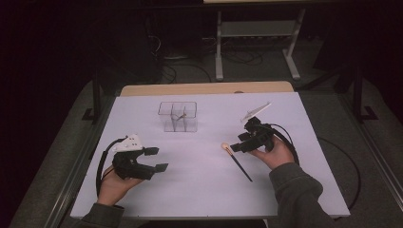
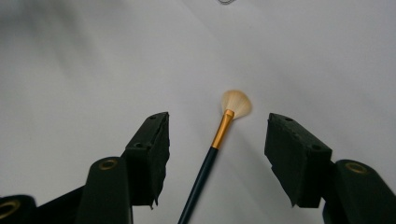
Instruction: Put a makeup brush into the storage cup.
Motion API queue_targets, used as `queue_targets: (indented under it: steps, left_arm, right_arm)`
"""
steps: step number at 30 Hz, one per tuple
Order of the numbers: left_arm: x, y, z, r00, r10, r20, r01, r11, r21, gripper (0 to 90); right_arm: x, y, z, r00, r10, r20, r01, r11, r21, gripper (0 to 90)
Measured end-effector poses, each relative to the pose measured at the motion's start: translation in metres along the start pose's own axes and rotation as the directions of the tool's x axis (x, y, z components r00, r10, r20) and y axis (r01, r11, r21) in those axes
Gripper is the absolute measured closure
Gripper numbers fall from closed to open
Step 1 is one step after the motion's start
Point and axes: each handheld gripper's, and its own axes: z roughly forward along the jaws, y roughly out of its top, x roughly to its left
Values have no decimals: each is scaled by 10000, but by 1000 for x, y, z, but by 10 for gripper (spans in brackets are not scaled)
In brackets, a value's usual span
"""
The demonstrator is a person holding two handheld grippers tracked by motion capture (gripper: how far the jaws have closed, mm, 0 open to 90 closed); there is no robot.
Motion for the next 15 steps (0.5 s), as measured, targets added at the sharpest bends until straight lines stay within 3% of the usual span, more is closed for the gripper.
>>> queue_targets:
  steps: [15]
  left_arm:
    - [0,0,0,10000,-67,20,67,10000,-45,289]
  right_arm:
    - [3,-4,7,9999,-20,160,16,9995,302,457]
